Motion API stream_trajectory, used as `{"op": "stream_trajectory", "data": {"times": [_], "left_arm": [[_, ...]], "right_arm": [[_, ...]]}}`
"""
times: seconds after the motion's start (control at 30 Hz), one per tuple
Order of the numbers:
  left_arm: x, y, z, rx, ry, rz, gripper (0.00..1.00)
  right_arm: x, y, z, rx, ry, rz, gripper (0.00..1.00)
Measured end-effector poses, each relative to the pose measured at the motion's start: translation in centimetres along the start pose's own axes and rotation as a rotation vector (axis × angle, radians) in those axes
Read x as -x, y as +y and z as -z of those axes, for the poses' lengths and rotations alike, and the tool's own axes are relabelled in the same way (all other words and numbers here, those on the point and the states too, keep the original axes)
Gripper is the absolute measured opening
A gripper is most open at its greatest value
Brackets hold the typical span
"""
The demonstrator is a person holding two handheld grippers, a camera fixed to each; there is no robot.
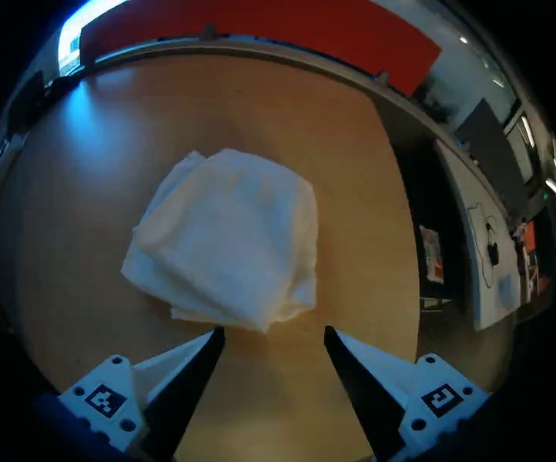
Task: Fold towel
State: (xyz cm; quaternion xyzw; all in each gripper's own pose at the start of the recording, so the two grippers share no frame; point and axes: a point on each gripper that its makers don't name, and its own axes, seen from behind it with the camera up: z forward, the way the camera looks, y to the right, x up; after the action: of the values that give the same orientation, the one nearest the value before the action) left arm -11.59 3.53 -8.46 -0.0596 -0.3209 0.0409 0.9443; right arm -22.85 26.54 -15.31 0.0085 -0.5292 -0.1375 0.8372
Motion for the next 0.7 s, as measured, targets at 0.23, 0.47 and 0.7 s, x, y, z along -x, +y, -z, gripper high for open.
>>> {"op": "stream_trajectory", "data": {"times": [0.23,0.47,0.7], "left_arm": [[-0.4,0.3,0.0,0.007,0.008,0.0,0.76],[-0.8,0.4,-0.1,0.011,0.014,0.003,0.77],[-1.3,0.5,-0.3,0.017,0.022,-0.001,0.77]], "right_arm": [[-1.0,-0.4,0.7,0.01,0.042,-0.017,1.0],[-3.6,-1.3,2.4,0.022,0.15,-0.06,1.0],[-6.5,-2.1,4.1,0.031,0.279,-0.114,1.0]]}}
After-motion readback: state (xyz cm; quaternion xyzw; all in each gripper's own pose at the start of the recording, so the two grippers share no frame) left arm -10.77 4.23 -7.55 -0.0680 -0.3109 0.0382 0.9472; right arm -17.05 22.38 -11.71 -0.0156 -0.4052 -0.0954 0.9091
